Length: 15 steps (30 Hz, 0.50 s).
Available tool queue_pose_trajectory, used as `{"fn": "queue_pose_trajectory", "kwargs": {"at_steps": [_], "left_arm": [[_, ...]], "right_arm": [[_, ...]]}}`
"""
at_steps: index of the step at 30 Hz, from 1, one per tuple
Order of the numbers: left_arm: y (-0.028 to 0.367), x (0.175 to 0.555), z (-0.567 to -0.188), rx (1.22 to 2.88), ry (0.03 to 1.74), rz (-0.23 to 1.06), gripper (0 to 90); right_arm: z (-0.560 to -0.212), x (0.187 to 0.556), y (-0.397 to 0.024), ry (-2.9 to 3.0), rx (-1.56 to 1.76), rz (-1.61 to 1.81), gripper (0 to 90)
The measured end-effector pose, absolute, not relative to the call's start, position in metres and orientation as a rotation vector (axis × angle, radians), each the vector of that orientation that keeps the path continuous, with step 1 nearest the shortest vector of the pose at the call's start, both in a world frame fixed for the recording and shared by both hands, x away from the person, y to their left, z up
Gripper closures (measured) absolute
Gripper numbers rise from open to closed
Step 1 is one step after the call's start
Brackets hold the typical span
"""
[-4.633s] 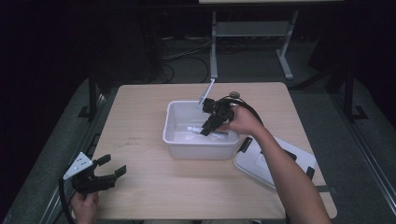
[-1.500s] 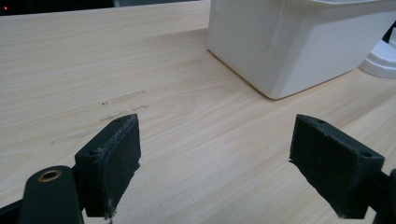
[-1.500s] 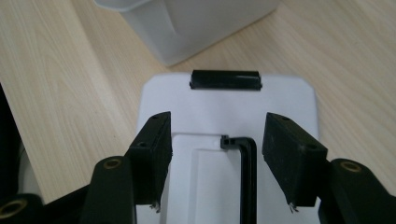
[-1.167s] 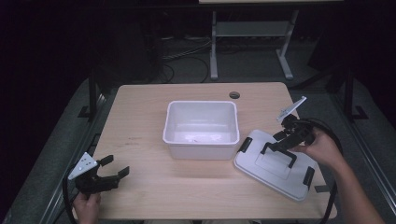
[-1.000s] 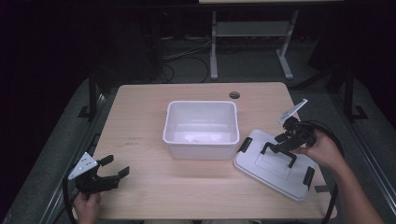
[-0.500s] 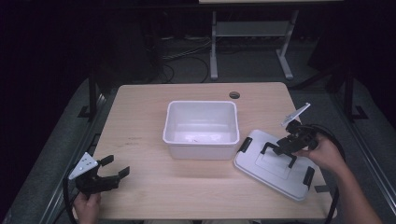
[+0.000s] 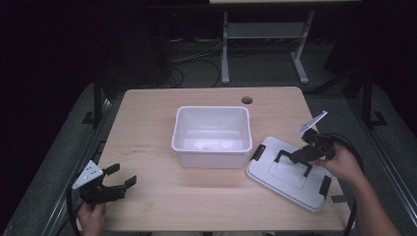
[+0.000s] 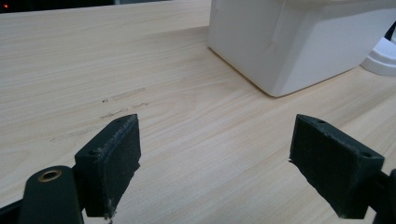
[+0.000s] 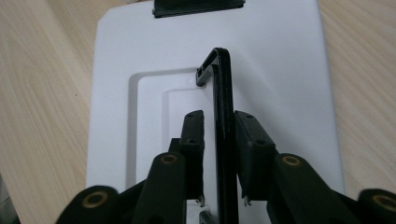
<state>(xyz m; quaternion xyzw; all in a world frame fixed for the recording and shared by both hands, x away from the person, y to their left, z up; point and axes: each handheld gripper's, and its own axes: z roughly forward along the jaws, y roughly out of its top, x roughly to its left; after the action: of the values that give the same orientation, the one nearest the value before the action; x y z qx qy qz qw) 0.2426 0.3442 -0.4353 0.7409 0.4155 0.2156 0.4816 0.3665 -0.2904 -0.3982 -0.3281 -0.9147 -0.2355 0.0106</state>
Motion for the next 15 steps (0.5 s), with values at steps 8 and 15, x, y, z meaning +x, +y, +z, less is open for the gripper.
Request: {"fn": "queue_pose_trajectory", "kwargs": {"at_steps": [8,15], "left_arm": [[0.3445,0.2426,-0.4354,1.807,1.014,0.526,15.7],[0.3448,0.2424,-0.4354,1.804,1.017,0.526,15.7]], "right_arm": [[-0.3993,0.3655,-0.2898,-2.861,-1.008,-0.724,80.5],[-0.3988,0.3643,-0.2878,-2.867,-0.969,-0.724,83.7]]}}
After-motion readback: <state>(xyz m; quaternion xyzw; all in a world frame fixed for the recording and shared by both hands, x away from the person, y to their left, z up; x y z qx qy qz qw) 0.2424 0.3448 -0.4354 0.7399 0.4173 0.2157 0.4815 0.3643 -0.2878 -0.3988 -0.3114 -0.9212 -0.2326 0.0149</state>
